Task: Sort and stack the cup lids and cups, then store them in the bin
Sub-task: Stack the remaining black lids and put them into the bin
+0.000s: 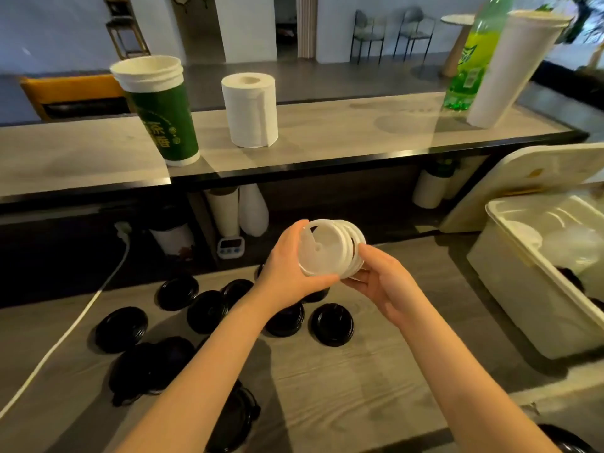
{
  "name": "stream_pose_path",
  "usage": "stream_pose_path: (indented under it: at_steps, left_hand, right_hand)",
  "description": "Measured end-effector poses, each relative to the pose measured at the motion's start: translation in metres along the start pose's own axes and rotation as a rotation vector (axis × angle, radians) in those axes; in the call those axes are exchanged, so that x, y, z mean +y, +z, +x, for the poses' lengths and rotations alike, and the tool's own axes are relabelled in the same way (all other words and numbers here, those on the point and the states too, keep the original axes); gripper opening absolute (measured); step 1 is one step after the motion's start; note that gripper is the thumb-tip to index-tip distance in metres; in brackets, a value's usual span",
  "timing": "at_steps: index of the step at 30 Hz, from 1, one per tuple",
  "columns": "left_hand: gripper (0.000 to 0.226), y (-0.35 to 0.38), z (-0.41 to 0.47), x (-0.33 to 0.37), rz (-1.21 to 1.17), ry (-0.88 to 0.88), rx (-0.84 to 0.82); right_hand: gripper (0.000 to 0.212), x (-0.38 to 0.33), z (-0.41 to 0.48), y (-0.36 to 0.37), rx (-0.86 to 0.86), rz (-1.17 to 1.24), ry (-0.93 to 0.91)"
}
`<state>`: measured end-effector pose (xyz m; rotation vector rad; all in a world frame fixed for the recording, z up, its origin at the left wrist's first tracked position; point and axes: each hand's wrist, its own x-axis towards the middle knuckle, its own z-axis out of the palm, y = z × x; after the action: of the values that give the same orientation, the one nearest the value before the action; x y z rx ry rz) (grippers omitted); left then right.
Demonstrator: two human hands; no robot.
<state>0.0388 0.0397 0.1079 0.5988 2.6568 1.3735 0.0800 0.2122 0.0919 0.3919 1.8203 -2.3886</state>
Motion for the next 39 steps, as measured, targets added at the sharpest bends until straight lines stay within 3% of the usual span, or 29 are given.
stream_pose_path:
  at_steps: [7, 10, 13, 18, 20, 25, 39]
  left_hand:
    - [0.094, 0.03, 0.006, 0.036, -0.025, 0.092, -0.057]
    - [0.087, 0.045, 0.008, 0.053, -0.014, 0.126, -0.093]
    - [0.095, 0.065, 0.009, 0.071, -0.006, 0.112, -0.145]
    - [0.102, 0.104, 0.016, 0.095, 0.001, 0.076, -0.219]
    - [0.093, 0.119, 0.024, 0.106, -0.078, 0.02, -0.244]
    - [0.039, 0.168, 0.046, 0.13, -0.498, -0.185, -0.179]
    - [0.022, 0.292, 0.111, 0.201, -0.453, -0.334, -0.22]
  right_hand:
    - [0.035, -0.026, -0.028, -0.032, 0.024, -0.026, -0.04]
    - [0.039, -0.036, -0.039, -0.048, 0.018, -0.158, -0.072]
    - [0.029, -0.043, -0.047, -0.063, 0.068, -0.286, -0.125]
    - [0.019, -0.05, -0.051, -0.102, 0.226, -0.294, -0.143]
    - [0.015, -0.057, -0.052, -0.126, 0.27, -0.272, -0.116]
    - [0.012, -0.074, -0.054, -0.189, 0.258, -0.187, -0.063]
    - [0.012, -0.101, -0.035, -0.337, 0.291, -0.143, -0.053]
